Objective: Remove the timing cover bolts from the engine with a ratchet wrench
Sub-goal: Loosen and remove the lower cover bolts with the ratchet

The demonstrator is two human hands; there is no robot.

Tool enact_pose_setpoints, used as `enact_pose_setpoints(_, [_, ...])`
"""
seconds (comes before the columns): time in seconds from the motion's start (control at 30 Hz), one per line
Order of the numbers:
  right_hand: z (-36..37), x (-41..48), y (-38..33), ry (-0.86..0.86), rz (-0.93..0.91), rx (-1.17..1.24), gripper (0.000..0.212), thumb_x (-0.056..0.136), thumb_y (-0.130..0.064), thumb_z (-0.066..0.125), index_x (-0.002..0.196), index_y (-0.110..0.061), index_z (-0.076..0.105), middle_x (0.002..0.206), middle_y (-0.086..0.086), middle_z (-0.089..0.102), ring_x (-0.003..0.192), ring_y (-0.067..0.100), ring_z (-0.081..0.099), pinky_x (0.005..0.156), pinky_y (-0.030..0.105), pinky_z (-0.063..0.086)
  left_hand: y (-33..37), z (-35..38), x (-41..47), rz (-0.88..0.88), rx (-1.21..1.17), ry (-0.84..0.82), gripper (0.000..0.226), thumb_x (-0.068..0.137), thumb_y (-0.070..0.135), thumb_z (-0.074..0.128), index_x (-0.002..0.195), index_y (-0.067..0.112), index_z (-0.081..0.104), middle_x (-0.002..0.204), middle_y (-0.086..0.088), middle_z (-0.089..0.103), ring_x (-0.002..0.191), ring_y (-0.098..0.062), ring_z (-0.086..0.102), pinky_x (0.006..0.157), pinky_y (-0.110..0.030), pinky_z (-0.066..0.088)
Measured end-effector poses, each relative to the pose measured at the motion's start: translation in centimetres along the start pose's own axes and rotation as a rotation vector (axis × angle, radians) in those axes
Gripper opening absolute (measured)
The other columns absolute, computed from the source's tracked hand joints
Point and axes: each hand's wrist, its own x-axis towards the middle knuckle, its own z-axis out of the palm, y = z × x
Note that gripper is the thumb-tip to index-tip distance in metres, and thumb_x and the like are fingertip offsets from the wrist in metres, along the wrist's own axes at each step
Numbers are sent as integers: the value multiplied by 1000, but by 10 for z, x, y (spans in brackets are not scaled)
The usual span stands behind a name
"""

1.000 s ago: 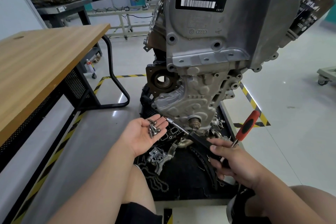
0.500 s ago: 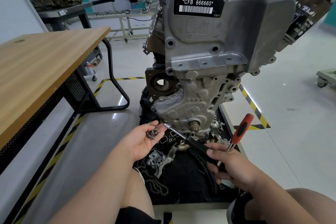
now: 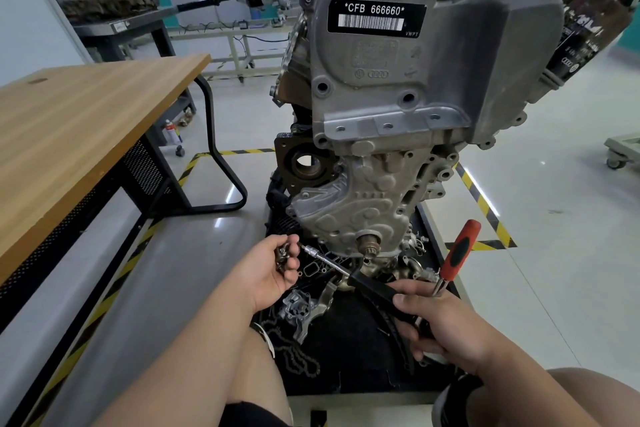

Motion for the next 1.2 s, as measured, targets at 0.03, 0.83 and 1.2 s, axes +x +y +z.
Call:
enact_pose_setpoints(0.03, [0,0,0,-6,-4,-7,29,97,-10,51,87,-20,76,53,8,42,40,16,43,39,23,38,0,0,0,-1,9,-7,20,101,20,42,91,13,58,57,3,55,39,-8,44,33,-17,32])
enact_pose_setpoints(0.83, [7,-3,2,1,9,-61,29,99,-11,49,91,-19,75,53,8,42,40,15,42,40,23,39,-11,-1,11,40,36,70,15,95,24,60,95,11,67,66,2,47,42,-3,44,35,-14,33])
enact_pose_setpoints(1.2, [27,9,28,150,-78,-138,20,100,-12,49,110,-11,66,52,4,47,47,17,42,45,28,41,-17,9,31,110,-7,243,17,89,19,69,81,12,56,64,3,45,34,-1,38,31,-13,28])
